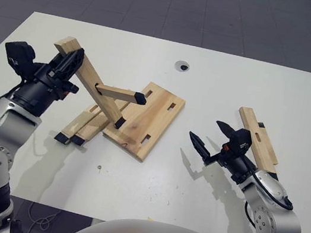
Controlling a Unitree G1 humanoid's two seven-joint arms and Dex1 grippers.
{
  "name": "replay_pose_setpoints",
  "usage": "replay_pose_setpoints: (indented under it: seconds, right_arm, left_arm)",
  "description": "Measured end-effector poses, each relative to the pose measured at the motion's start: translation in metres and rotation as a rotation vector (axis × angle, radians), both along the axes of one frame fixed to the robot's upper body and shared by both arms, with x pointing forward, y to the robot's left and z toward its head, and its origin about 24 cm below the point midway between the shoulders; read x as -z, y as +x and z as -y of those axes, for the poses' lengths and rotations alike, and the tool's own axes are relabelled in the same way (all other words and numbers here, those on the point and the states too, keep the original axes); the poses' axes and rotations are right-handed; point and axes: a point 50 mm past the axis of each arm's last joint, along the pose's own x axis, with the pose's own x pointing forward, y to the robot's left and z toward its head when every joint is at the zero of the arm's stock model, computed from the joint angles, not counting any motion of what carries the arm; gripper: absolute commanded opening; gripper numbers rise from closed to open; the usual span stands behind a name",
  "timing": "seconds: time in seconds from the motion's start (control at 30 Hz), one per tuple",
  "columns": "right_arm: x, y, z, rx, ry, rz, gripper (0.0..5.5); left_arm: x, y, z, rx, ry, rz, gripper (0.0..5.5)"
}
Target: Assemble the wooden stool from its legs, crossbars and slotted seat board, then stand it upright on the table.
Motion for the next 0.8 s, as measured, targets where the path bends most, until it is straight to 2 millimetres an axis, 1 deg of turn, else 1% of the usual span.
replay_pose_setpoints:
  seconds: [0.1,0.3,0.43,0.5,0.63,0.8]
  right_arm:
    - [0.000,0.000,-0.001,-0.006,0.001,0.001,5.40]
    - [0.000,0.001,-0.004,-0.016,0.004,0.000,5.40]
    - [0.000,0.001,-0.004,-0.016,0.004,0.000,5.40]
    - [0.000,0.001,-0.003,-0.015,0.003,0.000,5.40]
    - [0.000,0.000,-0.002,-0.015,-0.004,0.000,5.40]
    - [0.000,0.000,-0.001,-0.012,-0.005,-0.002,5.40]
  left_arm:
    - [0.002,0.003,0.008,0.024,0.007,0.027,1.04]
    - [0.004,0.003,0.013,0.040,0.049,0.053,1.04]
    - [0.009,-0.006,0.024,0.099,0.153,0.088,1.04]
    - [0.014,-0.014,0.025,0.112,0.195,0.091,1.04]
    - [0.023,-0.027,0.025,0.093,0.223,0.092,1.04]
    - [0.028,-0.030,0.028,0.087,0.253,0.090,1.04]
